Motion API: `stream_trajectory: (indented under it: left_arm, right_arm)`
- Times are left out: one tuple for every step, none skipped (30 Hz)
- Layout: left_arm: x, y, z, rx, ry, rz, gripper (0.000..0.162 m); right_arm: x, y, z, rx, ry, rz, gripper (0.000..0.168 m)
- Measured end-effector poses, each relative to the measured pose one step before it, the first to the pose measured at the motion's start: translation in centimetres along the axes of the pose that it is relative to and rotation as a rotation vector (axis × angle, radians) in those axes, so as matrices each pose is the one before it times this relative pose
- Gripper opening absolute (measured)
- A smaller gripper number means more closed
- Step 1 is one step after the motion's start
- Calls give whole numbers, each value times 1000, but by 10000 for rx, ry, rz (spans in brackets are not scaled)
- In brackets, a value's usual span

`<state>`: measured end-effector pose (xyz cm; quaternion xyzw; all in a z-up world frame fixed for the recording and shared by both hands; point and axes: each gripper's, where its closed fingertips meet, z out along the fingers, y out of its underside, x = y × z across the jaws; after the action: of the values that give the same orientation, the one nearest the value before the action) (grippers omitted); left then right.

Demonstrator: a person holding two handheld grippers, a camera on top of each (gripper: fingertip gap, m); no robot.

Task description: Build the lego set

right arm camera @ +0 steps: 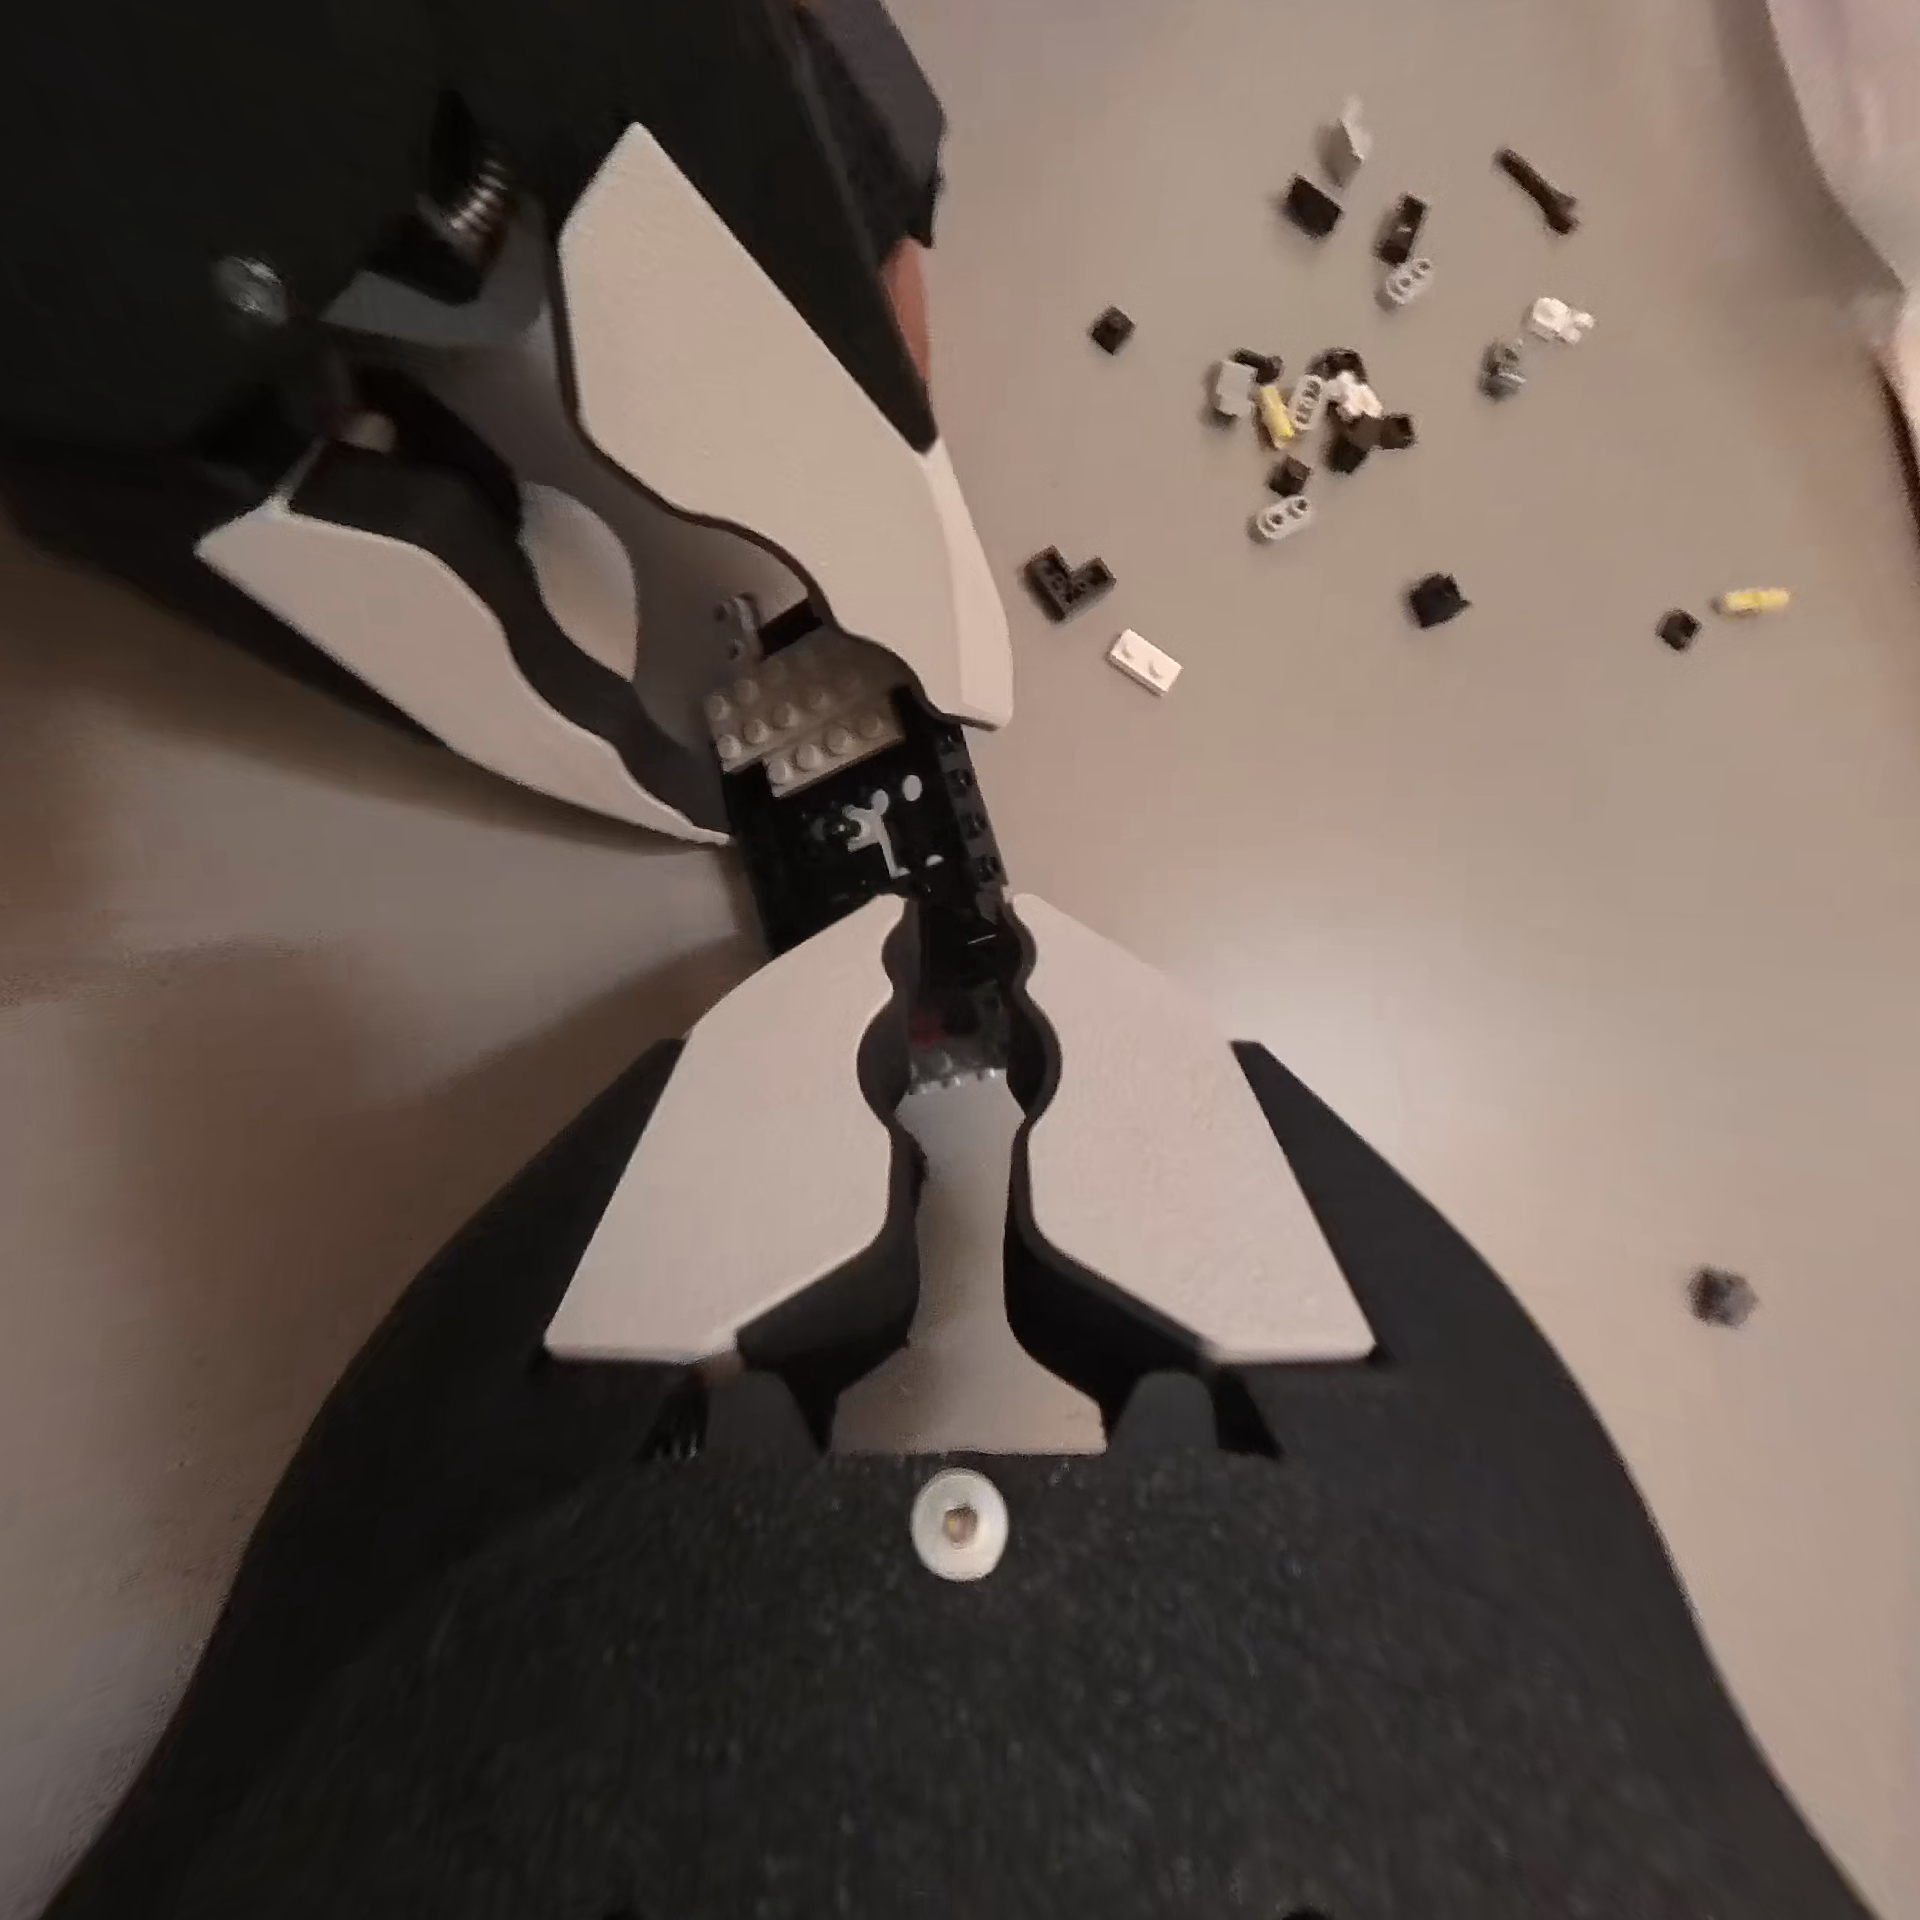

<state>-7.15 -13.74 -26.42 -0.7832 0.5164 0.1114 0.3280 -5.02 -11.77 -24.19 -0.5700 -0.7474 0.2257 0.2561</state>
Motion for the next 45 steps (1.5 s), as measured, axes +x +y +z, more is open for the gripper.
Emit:
stream_trajectory:
  left_arm:
    - [-26,0,21,-156,-92,-158,59]
    - [-14,12,18,-138,-79,-161,59]
    - [-12,4,18,-115,-81,-155,59]
    - [7,-10,-3,-99,-87,-132,59]
    - [1,16,-14,-114,-105,-136,59]
    - [9,11,-26,-112,-113,-132,59]
    - [11,-10,-26,-81,-127,-138,59]
    - [9,-7,-20,-79,-145,-157,59]
    - [11,15,-33,-67,-144,-127,59]
    - [-5,12,-43,-29,-144,-107,59]
    - [-5,-2,-53,-5,-162,-57,59]
    - [5,-4,-58,10,-163,-17,59]
    - [12,-7,-50,-4,-140,-3,59]
    - [-4,8,-46,-15,-112,-4,59]
    - [0,7,-33,-15,-90,6,59]
    - [-4,1,-26,-23,-86,10,59]
    - [-2,-23,-29,-13,-99,31,59]
    - [45,-68,-47,21,-69,18,59]
    - [82,-42,-45,-12,-69,8,59]
    - [45,-4,-43,-29,-62,32,59]
    - [1,4,-1,-3,-6,-36,59]
    - [-2,9,12,2,13,-46,59]
    - [0,-2,-6,-4,-29,4,59]
    - [9,-9,-12,-25,-67,52,59]
    - [-5,-3,-9,-23,-53,40,59]
    - [-8,1,-2,-10,-18,2,59]
    - [-9,-4,0,3,-32,3,59]
    - [2,-31,-24,13,-87,54,59]
    - [-23,-33,-32,8,-115,70,59]
    - [-8,-21,-21,8,-78,44,59]
    - [4,-11,-7,14,-23,-9,59]
    - [-4,-7,2,15,-15,2,59]
    - [1,-25,-14,11,-39,29,59]
    - [-13,-38,-14,20,-68,69,59]
    - [6,-34,-20,16,-68,66,59]
    - [5,-26,-18,20,-43,41,59]
    - [2,1,-12,20,-27,4,59]
    - [-9,32,-10,-3,-25,-23,59]
    - [0,20,-25,19,-22,-4,59]
    - [5,0,-17,23,-26,8,59]
    - [4,-21,-31,18,-48,63,59]
    - [-10,-40,-26,36,-71,105,59]
    - [-9,-34,-29,54,-71,119,59]
    - [-6,-31,-27,38,-72,106,59]
    - [7,-88,-33,68,-86,163,59]
  right_arm:
    - [151,-25,98,-1,348,310,13]
    - [156,-10,79,-29,295,377,13]
    - [106,-2,55,-24,290,316,14]
    - [97,-17,67,-5,297,291,14]
    - [51,-43,69,33,250,324,15]
    - [24,-61,37,55,197,384,15]
    - [45,-47,16,66,186,308,16]
    - [42,-52,36,79,193,283,16]
    - [10,-64,25,100,177,209,17]
    - [-21,-55,-25,72,154,218,16]
    - [-37,-43,-37,60,140,145,16]
    - [-38,-36,-47,40,109,88,16]
    - [-36,-37,-53,15,100,20,16]
    - [-29,-47,-28,29,97,-27,15]
    - [-5,-56,-41,45,96,-24,15]
    - [-35,-48,-43,50,94,-11,14]
    - [-28,-75,-88,54,95,11,12]
    - [202,-156,-112,123,229,35,8]
    - [-35,47,-9,14,-11,-15,7]
    - [-36,-32,15,56,-23,36,7]
    - [-16,-7,13,0,32,-72,7]
    - [-21,-27,41,19,32,-27,7]
    - [-112,-93,21,66,-48,51,3]
    - [-65,-67,24,23,40,57,1]
    - [-22,-40,29,16,74,-34,0]
    - [2,-7,31,19,74,83,0]
    - [2,2,-38,26,32,143,0]
    - [-5,11,-115,16,-14,190,0]
    - [-24,1,-152,49,-12,194,0]
    - [-5,9,-134,96,74,153,1]
    - [21,36,-118,106,117,65,3]
    - [-28,-16,-145,112,35,102,4]
    - [-35,-9,-118,59,-24,187,4]
    - [37,51,-21,8,13,147,5]
    - [82,89,31,-8,65,78,6]
    - [33,39,21,11,42,21,7]
    - [53,27,-44,-46,67,16,8]
    - [108,93,-40,-89,86,-29,12]
    - [92,221,30,-115,12,-13,13]
    - [-3,152,65,-49,-65,52,14]
    - [-20,47,-12,-14,-37,-32,14]
    - [19,0,0,-9,-1,-96,14]
    - [-7,14,13,-19,-40,-79,14]
    - [-71,-26,-19,-6,-79,-120,14]
    - [-271,-138,-51,55,-191,-212,12]
